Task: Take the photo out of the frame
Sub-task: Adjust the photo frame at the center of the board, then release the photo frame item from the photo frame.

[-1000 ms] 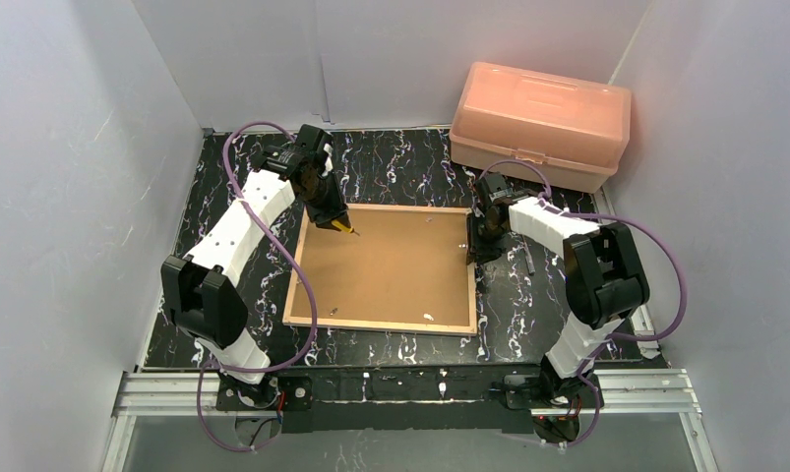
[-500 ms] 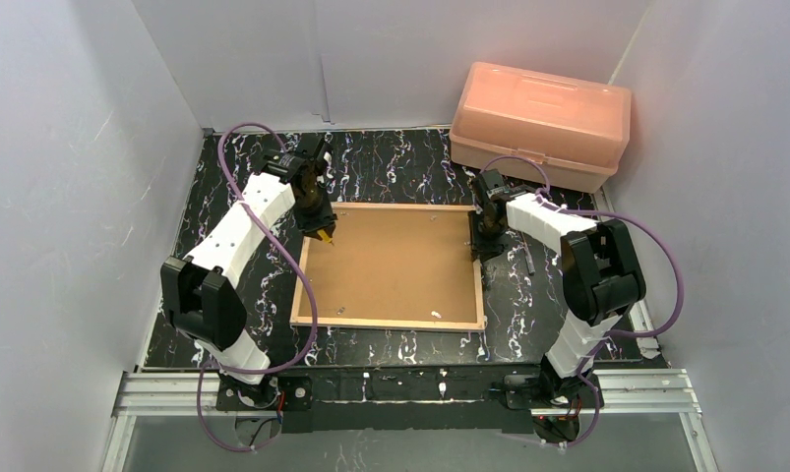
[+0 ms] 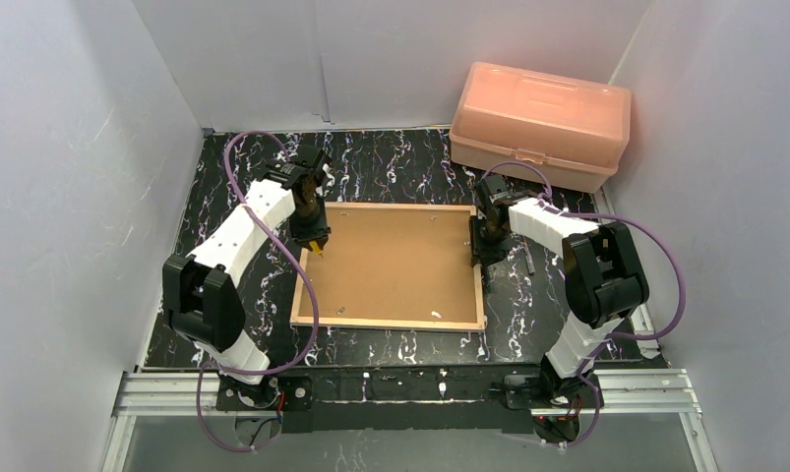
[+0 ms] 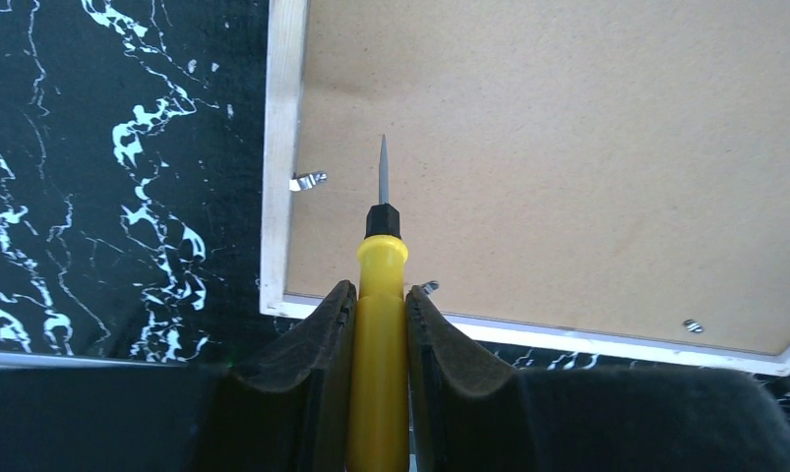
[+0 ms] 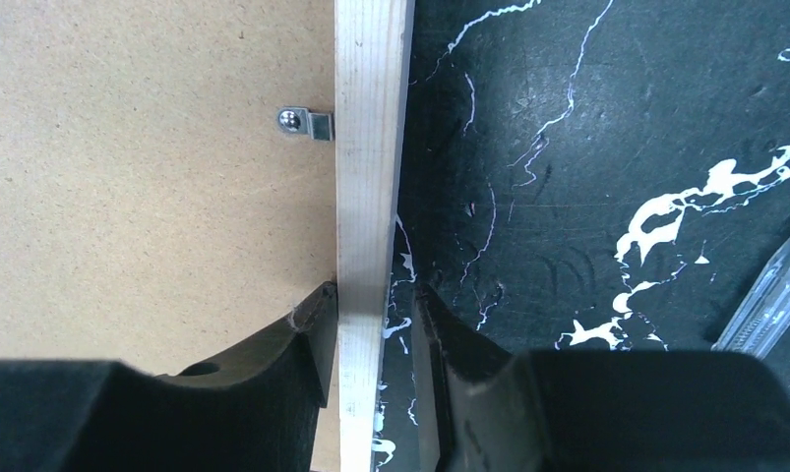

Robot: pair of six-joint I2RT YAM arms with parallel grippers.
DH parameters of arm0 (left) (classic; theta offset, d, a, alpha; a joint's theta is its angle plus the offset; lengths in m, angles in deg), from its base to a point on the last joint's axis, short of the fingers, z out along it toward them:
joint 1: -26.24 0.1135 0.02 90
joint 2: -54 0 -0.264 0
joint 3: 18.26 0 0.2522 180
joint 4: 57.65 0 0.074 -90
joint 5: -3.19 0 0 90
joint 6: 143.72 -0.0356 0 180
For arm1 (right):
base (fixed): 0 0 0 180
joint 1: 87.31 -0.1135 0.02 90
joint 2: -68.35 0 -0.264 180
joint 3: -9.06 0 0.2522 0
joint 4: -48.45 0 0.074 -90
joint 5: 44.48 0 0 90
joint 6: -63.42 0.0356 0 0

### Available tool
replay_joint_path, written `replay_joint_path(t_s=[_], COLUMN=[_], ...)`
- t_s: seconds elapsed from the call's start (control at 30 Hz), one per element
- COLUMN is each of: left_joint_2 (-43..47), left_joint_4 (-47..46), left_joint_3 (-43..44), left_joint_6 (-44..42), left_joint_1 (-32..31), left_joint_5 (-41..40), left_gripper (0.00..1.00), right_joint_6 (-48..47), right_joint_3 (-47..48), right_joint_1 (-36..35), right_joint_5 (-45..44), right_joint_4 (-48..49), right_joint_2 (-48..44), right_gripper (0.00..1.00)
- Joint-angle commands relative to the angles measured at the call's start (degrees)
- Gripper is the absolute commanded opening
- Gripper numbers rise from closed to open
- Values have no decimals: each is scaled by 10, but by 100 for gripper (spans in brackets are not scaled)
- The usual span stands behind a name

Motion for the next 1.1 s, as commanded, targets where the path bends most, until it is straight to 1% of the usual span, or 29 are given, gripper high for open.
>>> replay_joint_path(t_s=[0.0,0.17,0.27,0.3,0.4,0.63,0.8,1.07], left_joint_2=[19,18,15,14,11,6,-2,-7], left_joint_4=[8,14,15,15,16,15,19,23], left_joint_3=[-11,-18,-24,-25,-32,-48,-53,-63], left_joint_6=[-51,-67,-71,-73,-76,-92,-91,-95], left_joint_1=[3,3,3,3,3,3,4,4], left_joint_5=[-33,-67,-77,-78,-77,-58,-45,-43], left_gripper=[0,0,0,0,0,0,0,0], right_joint_6=[-7,-9,-9,-9,-9,-10,-9,-9], right_joint_3=[1,5,9,10,16,22,23,25], right_joint_1=[2,3,3,3,3,2,2,3], right_joint_5=[5,4,1,0,-3,-6,-9,-8], right_joint_4=[-3,-7,-9,-10,-14,-17,-18,-18], right_joint_2=[-4,3,5,7,13,17,18,18], right_gripper=[40,36,32,31,23,13,10,9])
